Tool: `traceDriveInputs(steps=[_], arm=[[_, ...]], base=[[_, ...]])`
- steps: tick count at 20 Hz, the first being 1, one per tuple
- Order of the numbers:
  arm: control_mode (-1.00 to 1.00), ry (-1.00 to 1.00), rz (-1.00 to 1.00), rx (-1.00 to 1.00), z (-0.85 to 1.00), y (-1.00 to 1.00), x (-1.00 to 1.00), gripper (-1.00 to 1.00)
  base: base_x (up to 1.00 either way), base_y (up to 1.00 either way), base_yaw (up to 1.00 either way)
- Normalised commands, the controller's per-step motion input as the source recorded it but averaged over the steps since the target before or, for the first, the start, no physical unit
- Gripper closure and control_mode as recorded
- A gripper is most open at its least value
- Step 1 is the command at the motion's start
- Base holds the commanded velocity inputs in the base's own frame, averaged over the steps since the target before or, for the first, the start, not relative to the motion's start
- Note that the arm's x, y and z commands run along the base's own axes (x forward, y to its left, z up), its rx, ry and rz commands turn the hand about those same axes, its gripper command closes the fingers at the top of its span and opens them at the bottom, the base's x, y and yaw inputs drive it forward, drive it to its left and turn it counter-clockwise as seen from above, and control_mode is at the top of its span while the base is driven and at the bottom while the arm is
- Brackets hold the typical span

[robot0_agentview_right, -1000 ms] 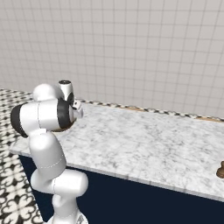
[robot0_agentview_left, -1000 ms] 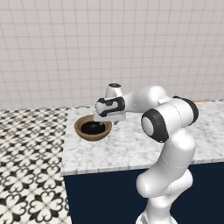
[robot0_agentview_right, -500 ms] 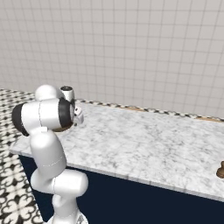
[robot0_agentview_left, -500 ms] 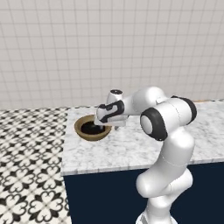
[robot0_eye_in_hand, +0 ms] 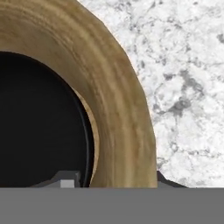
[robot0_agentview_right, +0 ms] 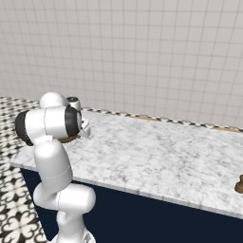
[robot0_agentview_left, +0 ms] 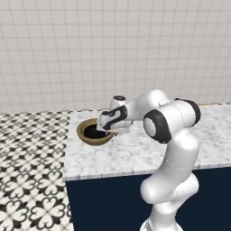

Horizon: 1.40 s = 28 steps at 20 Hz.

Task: Pick up the bowls on the counter and stack them on top of one another in the open cabinet. Place the smaller bowl on top of the larger bowl.

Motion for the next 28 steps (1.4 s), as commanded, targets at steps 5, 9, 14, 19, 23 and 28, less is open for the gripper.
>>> traceDriveInputs(steps=[5, 9, 14, 19, 23, 28], arm=[[-1.00, -0.10, -0.02, 0.00, 0.58, 0.00, -0.29, 1.00], [-1.00, -0.15, -0.15, 0.06, 1.00, -0.06, -0.80, 1.00], [-1.00, -0.17, -0.16, 0.12, 1.00, -0.32, -1.00, 1.00], [-1.00, -0.11, -0.20, 0.13, 1.00, -0.53, -1.00, 1.00], [-1.00, -0.04, -0.09, 0.01, 0.75, -0.24, -0.75, 1.00], [-1.00, -0.27, 0.00, -0.05, 0.20, 0.03, -0.44, 1.00]], base=[[0.00, 0.00, 0.00], [0.00, 0.00, 0.00], [0.00, 0.00, 0.00], [0.00, 0.00, 0.00], [0.00, 0.00, 0.00], [0.00, 0.00, 0.00]])
